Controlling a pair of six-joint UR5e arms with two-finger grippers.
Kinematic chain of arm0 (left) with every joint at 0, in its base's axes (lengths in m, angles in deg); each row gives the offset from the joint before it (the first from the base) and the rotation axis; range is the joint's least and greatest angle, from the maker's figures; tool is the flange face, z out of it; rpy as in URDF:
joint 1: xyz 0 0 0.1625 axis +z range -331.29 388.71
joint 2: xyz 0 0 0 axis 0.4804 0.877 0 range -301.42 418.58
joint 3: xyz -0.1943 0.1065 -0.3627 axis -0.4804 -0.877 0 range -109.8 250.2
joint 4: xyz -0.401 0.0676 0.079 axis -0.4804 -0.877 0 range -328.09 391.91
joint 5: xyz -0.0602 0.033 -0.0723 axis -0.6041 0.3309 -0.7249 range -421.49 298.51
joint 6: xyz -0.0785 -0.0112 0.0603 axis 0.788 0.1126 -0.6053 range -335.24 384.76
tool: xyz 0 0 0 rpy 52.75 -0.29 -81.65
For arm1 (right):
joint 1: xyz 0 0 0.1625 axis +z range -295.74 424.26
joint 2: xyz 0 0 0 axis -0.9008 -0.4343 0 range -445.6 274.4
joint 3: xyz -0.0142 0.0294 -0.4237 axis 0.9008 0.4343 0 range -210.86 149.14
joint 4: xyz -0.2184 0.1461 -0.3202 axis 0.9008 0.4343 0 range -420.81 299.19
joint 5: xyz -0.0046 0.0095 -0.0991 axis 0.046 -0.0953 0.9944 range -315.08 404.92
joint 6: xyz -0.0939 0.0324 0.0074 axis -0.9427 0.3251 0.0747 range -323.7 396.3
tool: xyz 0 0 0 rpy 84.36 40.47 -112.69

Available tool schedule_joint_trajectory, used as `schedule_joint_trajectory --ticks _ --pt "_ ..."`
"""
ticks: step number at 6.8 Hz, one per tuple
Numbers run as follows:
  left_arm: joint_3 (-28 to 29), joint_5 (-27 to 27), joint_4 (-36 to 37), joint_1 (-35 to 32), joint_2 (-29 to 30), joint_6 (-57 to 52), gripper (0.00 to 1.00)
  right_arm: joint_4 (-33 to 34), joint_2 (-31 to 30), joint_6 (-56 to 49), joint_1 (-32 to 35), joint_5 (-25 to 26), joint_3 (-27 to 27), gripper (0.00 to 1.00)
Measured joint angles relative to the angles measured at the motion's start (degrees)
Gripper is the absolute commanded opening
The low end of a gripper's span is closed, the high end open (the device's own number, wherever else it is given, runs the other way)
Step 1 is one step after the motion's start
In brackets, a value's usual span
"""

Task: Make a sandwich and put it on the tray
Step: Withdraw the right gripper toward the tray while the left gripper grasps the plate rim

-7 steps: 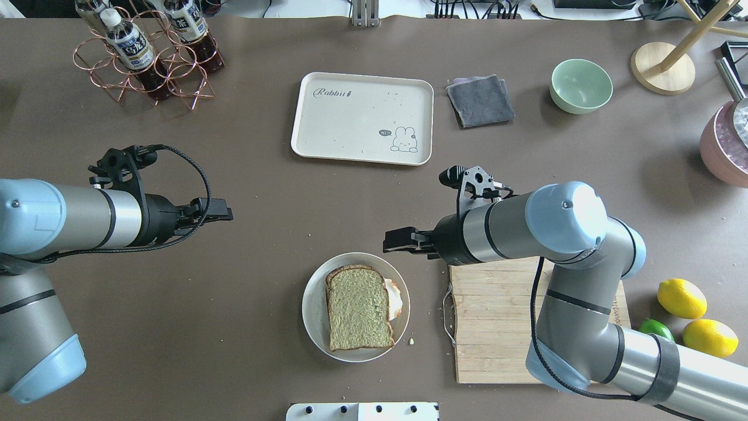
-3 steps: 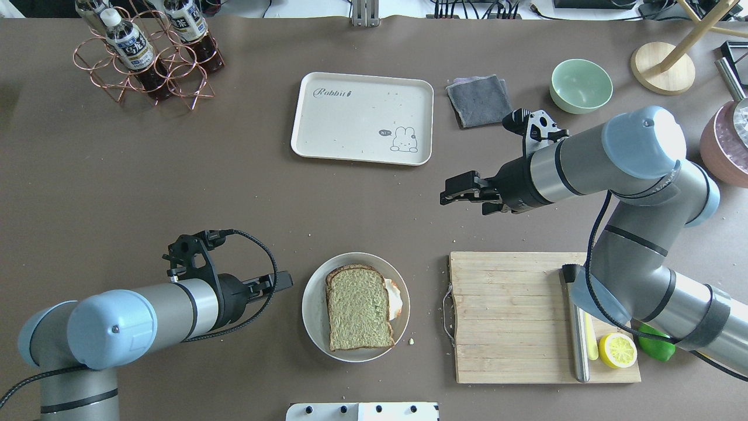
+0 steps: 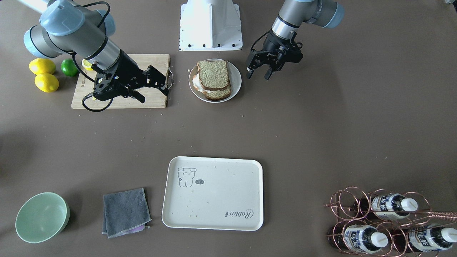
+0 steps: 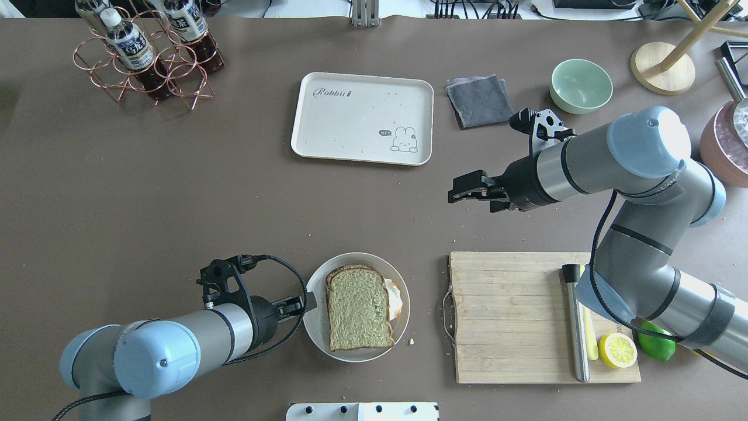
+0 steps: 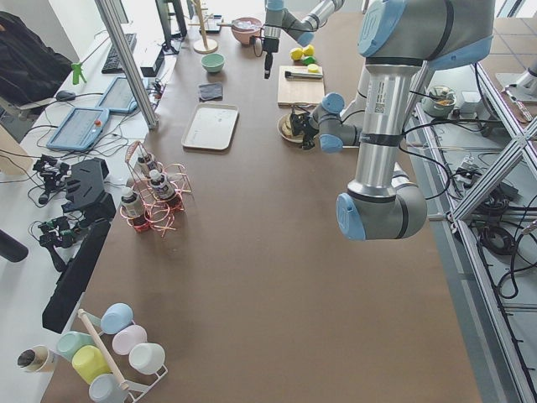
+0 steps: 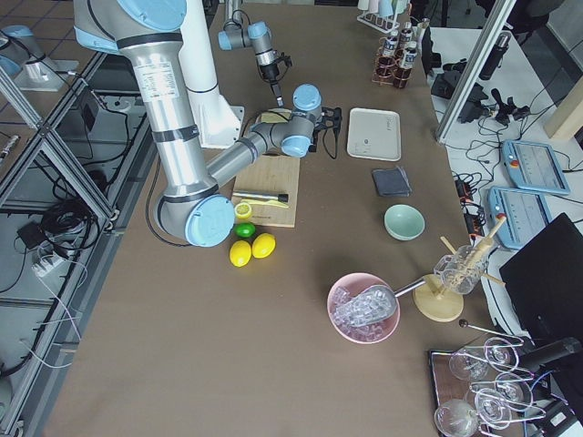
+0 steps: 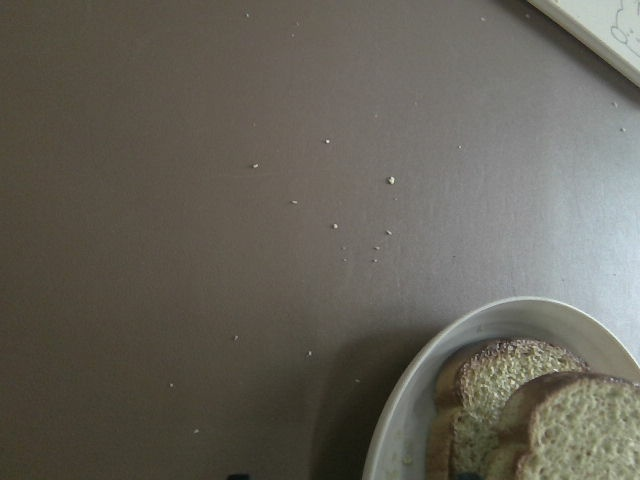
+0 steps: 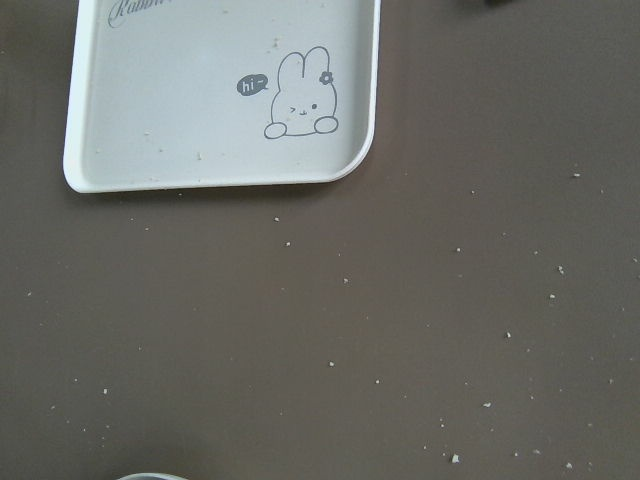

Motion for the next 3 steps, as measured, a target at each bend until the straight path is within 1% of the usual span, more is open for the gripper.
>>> schedule_joint_trajectory --ticks 1,2,3 --pt "1.3 0.1 0.2 0.1 0.9 0.6 0.38 -0.1 0.0 0.0 0.0 0.1 0.7 0.99" --pt "2.0 0.4 0.3 0.2 1.2 1.1 0.3 -0.1 0.1 -0.1 -0.1 0.1 1.2 0.99" --pt "2.3 0.8 0.3 0.3 1.3 1.4 0.3 -0.2 0.1 -0.1 -0.1 0.1 1.6 0.99"
